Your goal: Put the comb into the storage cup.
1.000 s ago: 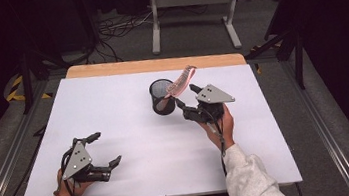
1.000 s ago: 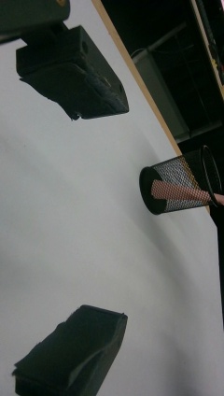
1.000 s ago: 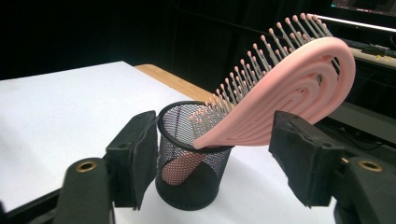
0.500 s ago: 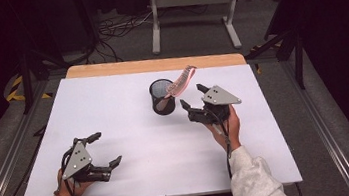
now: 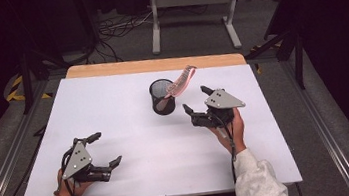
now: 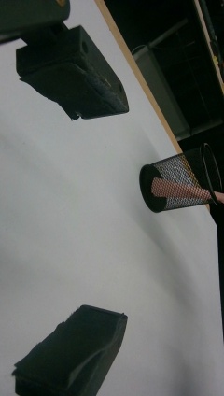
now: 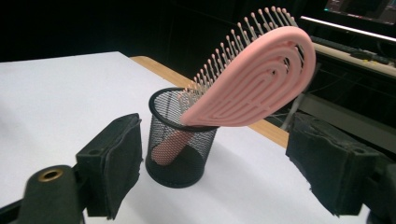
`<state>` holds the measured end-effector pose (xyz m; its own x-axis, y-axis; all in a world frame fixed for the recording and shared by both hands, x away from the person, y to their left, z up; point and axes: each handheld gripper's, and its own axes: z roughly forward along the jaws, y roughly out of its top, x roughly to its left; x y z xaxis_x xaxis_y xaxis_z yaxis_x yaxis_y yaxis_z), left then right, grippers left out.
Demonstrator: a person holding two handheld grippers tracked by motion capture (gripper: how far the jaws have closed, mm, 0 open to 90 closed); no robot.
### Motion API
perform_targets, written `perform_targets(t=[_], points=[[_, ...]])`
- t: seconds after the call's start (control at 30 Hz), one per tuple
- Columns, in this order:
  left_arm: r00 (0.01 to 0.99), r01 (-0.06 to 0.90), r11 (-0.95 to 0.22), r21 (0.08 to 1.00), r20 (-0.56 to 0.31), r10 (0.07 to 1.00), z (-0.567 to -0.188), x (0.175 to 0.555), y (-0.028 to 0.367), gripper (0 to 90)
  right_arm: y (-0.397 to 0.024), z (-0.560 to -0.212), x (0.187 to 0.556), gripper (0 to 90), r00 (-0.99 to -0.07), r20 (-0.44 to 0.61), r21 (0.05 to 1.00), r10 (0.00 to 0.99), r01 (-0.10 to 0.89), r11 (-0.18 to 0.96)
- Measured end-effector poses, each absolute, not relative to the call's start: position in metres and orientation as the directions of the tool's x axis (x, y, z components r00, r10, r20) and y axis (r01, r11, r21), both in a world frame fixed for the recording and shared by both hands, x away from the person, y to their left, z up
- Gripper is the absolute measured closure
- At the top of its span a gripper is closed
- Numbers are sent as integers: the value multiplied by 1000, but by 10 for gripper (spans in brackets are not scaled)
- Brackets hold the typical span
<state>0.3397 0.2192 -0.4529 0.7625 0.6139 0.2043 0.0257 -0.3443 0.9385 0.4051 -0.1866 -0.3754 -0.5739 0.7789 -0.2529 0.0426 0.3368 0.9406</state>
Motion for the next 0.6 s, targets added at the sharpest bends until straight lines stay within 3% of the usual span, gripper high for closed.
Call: perform_targets(t=[0.43, 0.6], points=[[762, 24, -345, 938, 207, 614, -453, 339, 220, 37, -189, -378, 396, 155, -559, -279, 937, 781, 21, 350], [762, 24, -347, 938, 207, 613, -452, 339, 220, 37, -187, -378, 389, 185, -564, -322, 923, 760, -7, 386]])
